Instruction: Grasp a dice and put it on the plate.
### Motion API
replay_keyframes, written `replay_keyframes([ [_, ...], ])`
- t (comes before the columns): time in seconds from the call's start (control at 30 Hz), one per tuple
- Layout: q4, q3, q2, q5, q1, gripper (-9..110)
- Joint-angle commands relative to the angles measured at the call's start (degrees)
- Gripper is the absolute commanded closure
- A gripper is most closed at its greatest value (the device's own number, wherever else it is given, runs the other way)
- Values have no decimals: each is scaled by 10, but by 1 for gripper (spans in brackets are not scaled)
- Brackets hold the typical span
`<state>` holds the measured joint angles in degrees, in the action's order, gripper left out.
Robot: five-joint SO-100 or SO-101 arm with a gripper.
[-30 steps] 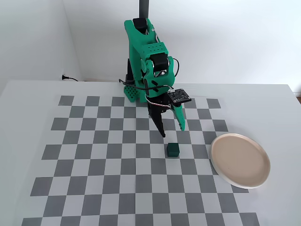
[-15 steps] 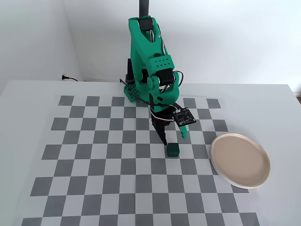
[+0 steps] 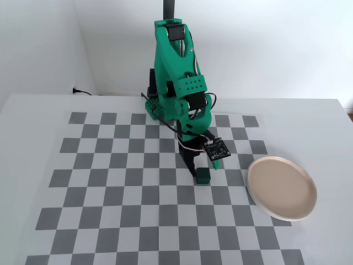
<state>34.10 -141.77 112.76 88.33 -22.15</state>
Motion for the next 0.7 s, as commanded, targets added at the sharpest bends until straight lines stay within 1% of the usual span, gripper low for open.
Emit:
replay_keyframes([
  [0.0,-20,52,-11,-4,-1,80],
  [0.2,-40,52,-35,-3,0,80],
  [0.27,-41,52,-39,-4,-3,82],
  [0.37,-43,52,-42,-7,-4,97],
  [0.43,-43,52,-42,-7,-5,101],
  [0.5,-41,52,-40,-6,-5,105],
  [0.67,-34,52,-25,-4,-4,106],
])
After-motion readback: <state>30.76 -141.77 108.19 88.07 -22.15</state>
